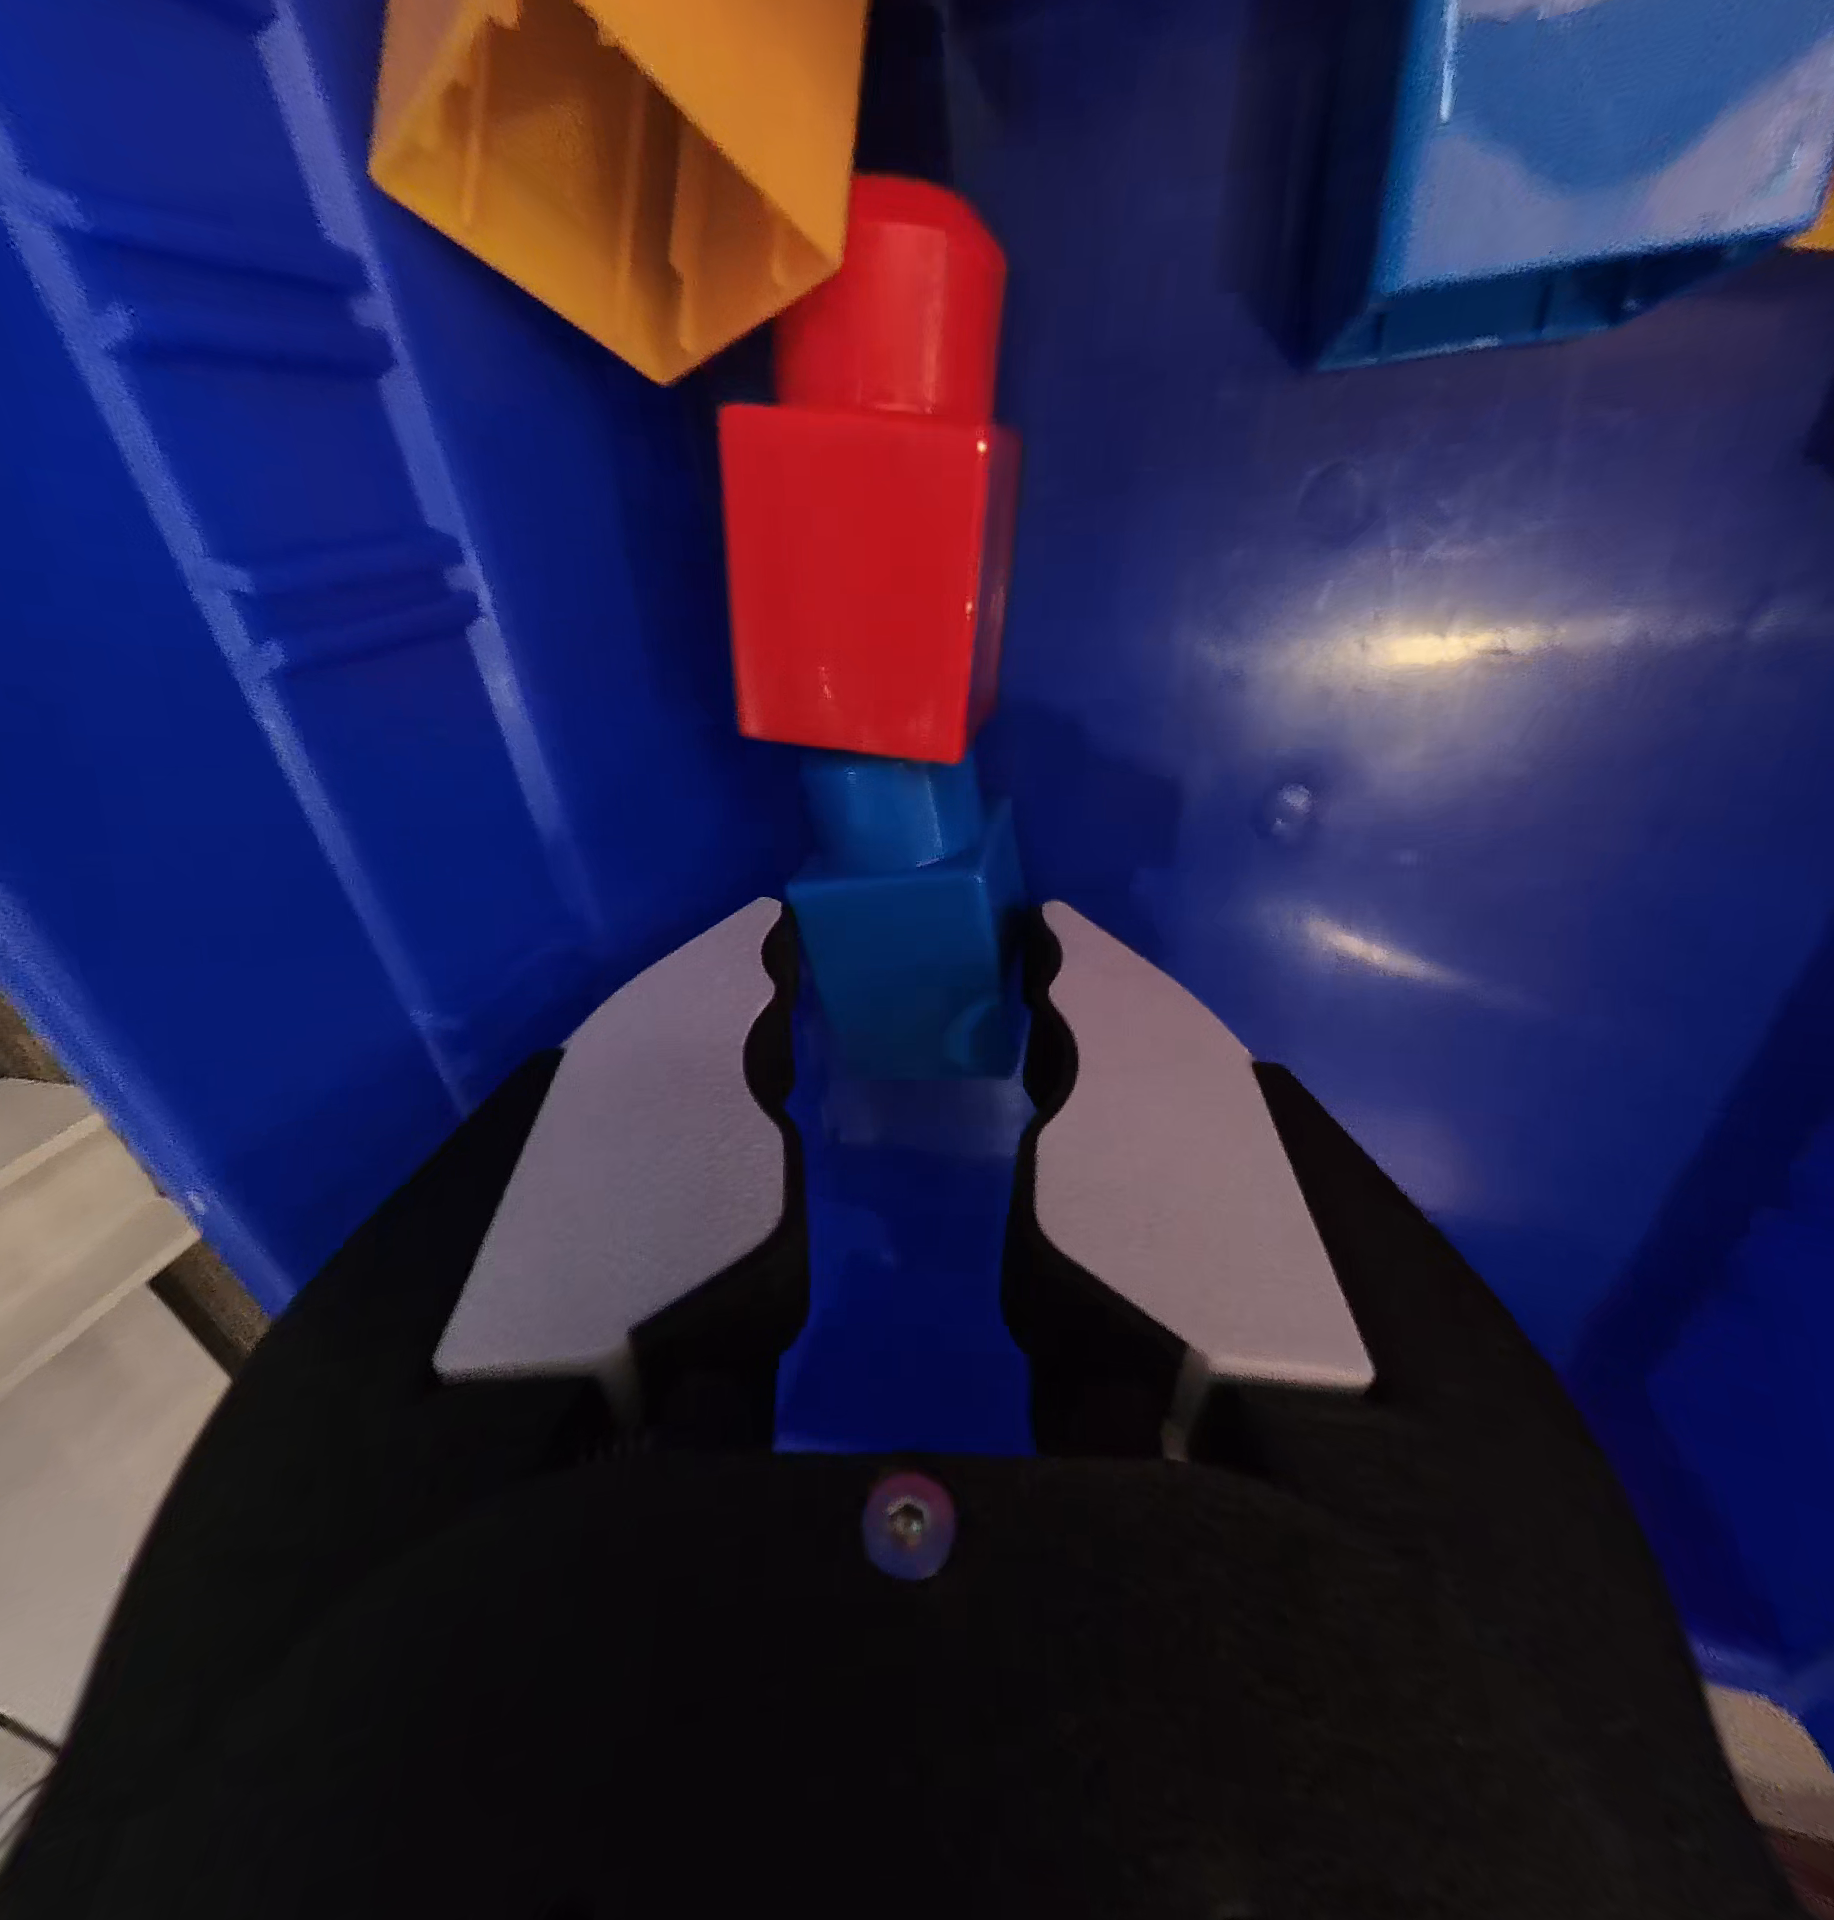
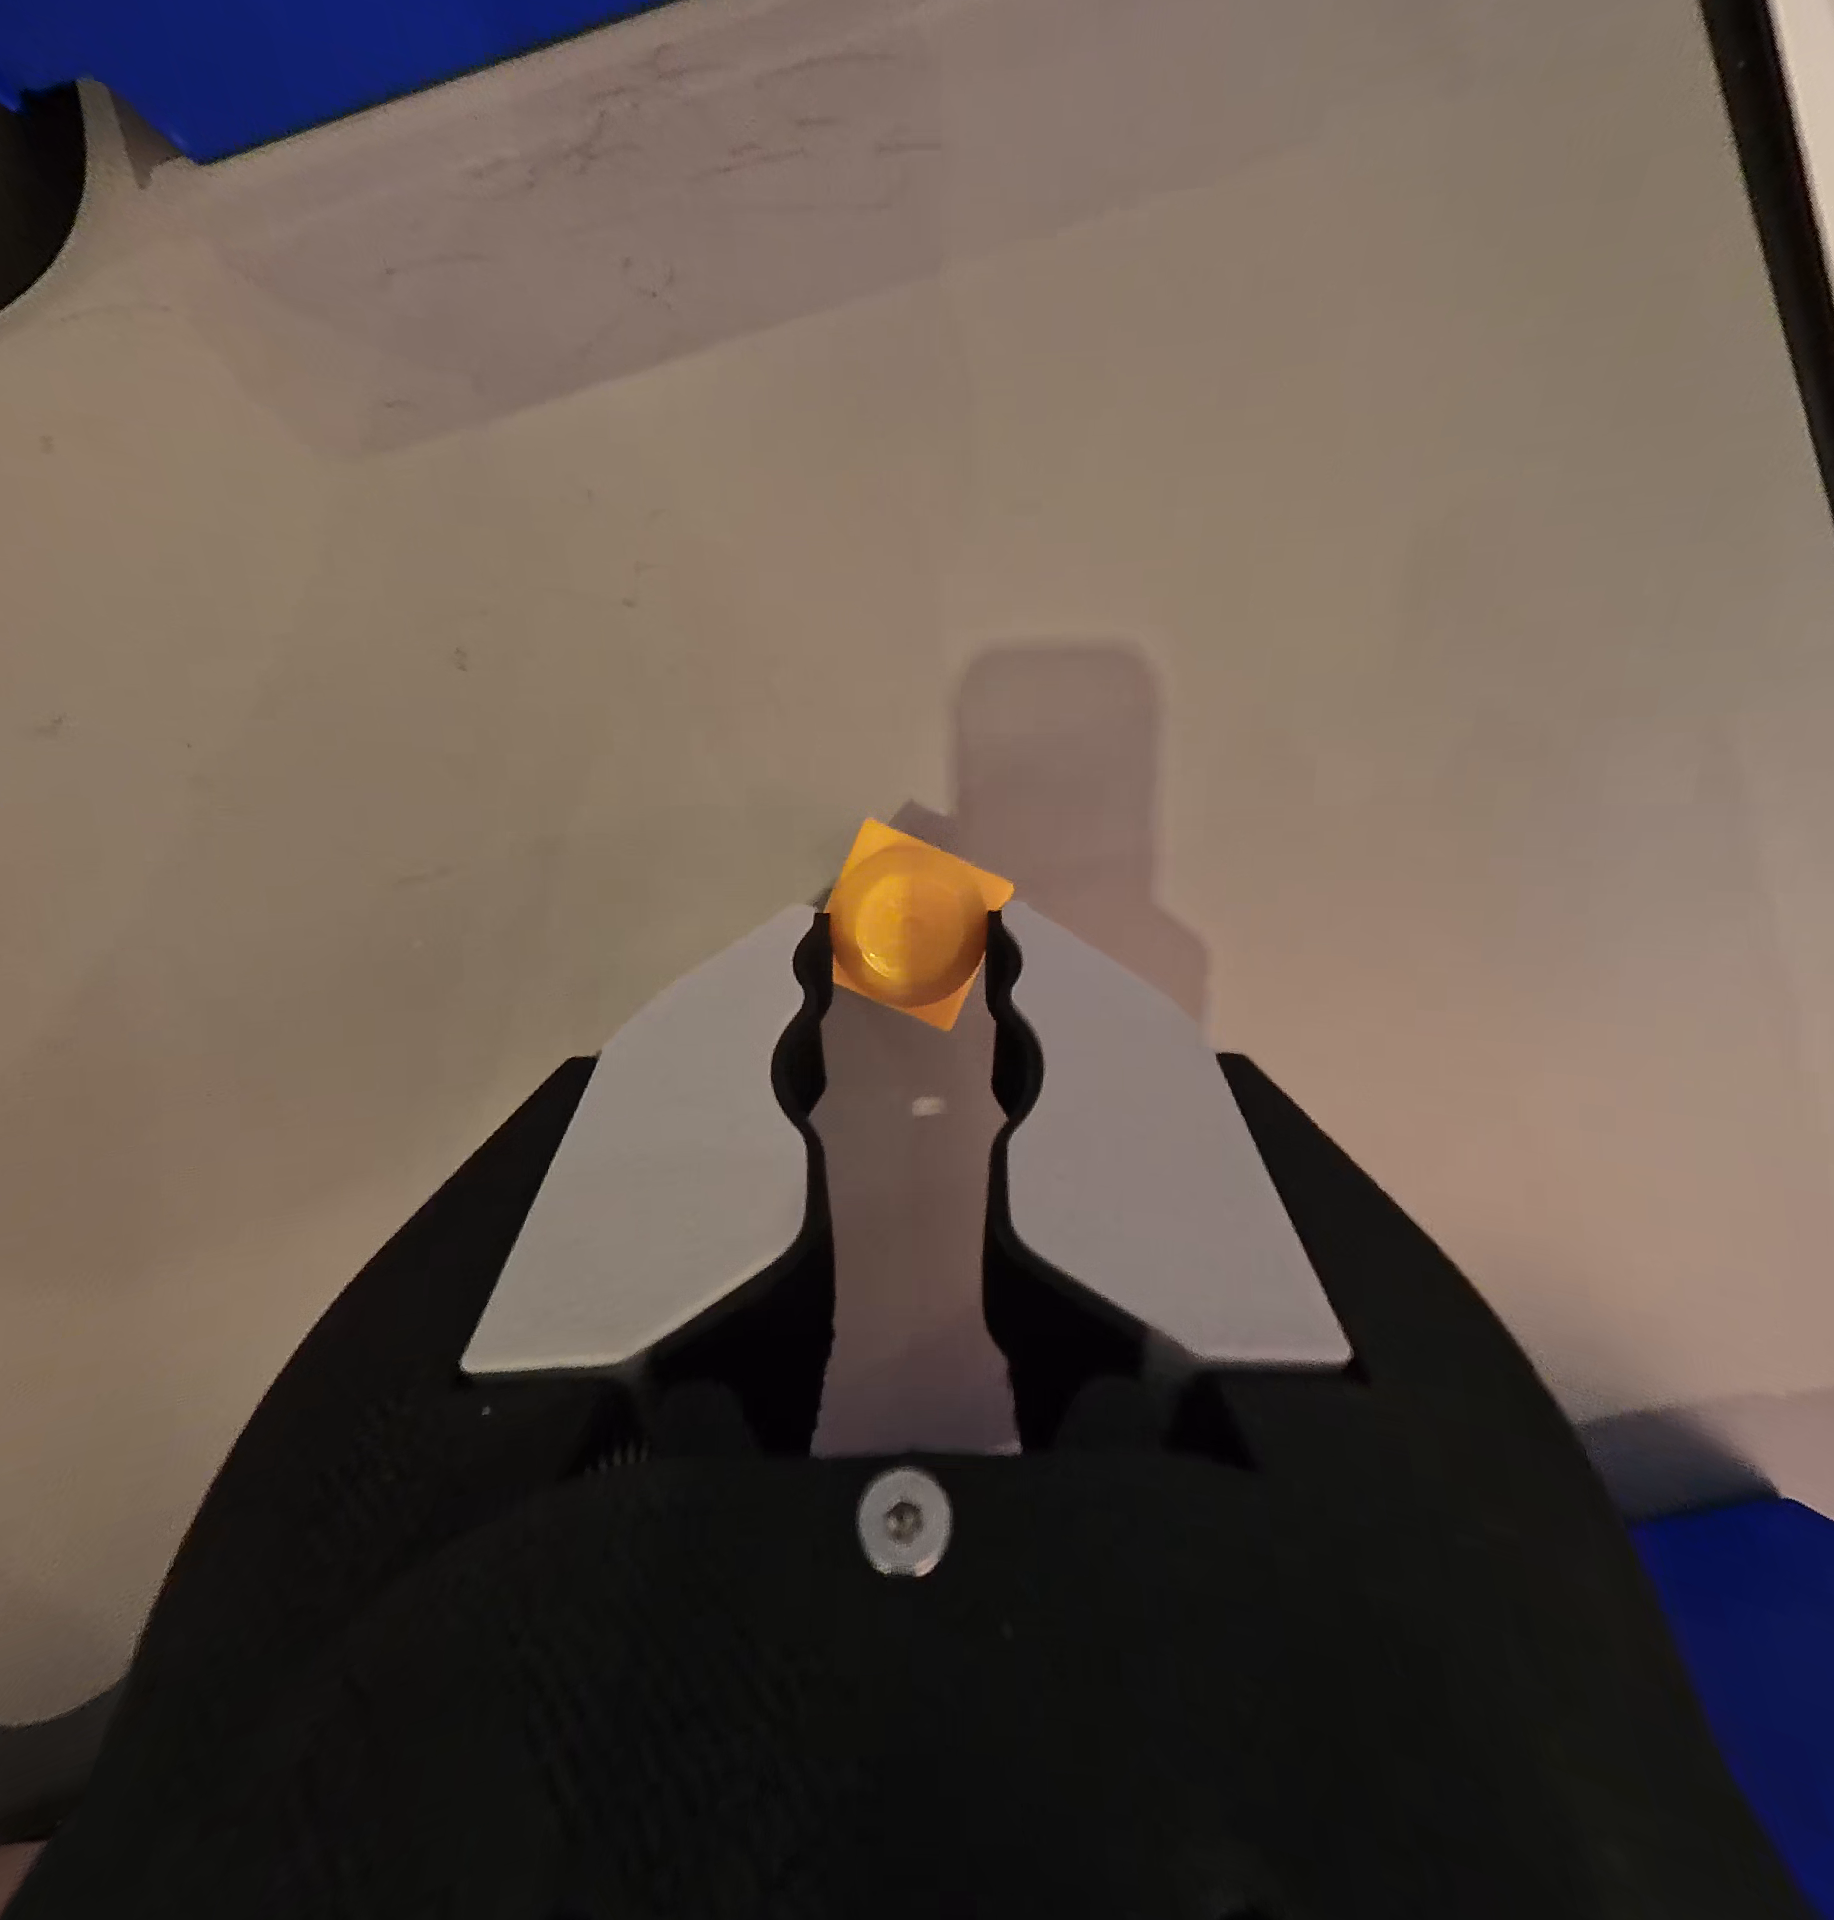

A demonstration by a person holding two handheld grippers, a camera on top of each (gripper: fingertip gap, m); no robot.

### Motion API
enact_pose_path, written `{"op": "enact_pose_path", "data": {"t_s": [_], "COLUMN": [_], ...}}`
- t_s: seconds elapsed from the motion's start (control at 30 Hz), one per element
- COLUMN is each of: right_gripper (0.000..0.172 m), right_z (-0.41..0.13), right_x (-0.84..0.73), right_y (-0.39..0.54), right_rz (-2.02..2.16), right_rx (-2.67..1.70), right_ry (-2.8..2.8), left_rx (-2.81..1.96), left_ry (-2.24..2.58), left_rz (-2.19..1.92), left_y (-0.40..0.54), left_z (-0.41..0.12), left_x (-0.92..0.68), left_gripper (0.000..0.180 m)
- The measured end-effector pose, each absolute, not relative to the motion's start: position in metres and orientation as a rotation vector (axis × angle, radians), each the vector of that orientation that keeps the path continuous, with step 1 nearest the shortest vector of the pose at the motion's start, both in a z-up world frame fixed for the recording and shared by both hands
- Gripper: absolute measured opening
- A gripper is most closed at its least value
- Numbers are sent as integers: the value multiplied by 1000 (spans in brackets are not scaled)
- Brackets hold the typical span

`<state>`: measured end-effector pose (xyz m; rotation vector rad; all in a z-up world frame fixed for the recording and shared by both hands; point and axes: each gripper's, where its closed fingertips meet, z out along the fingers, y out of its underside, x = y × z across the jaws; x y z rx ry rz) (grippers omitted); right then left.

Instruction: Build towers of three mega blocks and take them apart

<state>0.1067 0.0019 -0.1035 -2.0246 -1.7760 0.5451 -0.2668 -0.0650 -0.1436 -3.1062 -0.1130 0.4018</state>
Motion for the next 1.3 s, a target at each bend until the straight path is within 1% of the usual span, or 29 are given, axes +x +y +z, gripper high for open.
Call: {"op": "enact_pose_path", "data": {"t_s": [0.13, 0.27, 0.33, 0.4, 0.47, 0.6, 0.7, 0.77, 0.9, 1.0, 1.03, 1.2, 1.23, 1.3], "right_gripper": [29, 32, 41, 47, 50, 49, 46, 46, 43, 31, 29, 29, 29, 29], "right_z": [-112, -117, -109, -90, -56, 23, 64, 75, 69, 62, 60, 53, 48, 20], "right_x": [107, 105, 104, 99, 84, 54, 52, 52, 46, 43, 44, 57, 65, 91], "right_y": [3, 2, 2, 2, -6, -59, -84, -92, -99, -106, -107, -75, -54, 8], "right_rz": [545, 567, 588, 632, 757, 1189, 1405, 1526, 1600, 1660, 1674, 1439, 1319, 916], "right_rx": [-2057, -2071, -2054, -1988, -1839, -1441, -1259, -1250, -1260, -1252, -1261, -1396, -1480, -1727], "right_ry": [-1780, -1792, -1774, -1727, -1658, -1581, -1497, -1456, -1485, -1530, -1540, -1503, -1446, -1277], "left_rx": [-3124, -3033, -2921, -2763, -2563, -2208, -2114, -2079, -2037, -2009, -2007, -1972, -1966, -1955], "left_ry": [-91, -73, -3, 141, 354, 838, 1082, 1147, 1204, 1241, 1256, 1197, 1156, 1041], "left_rz": [351, 248, 110, -74, -303, -713, -822, -830, -873, -868, -857, -754, -737, -646], "left_y": [-74, -78, -74, -65, -58, -78, -99, -104, -110, -111, -111, -96, -90, -75], "left_z": [-134, -101, -76, -45, -11, 36, 38, 37, 37, 35, 33, 41, 46, 58], "left_x": [-262, -251, -231, -197, -147, -39, 7, 26, 47, 54, 54, 39, 31, 5], "left_gripper": [40, 40, 40, 40, 39, 39, 39, 39, 39, 38, 39, 39, 40, 42]}}
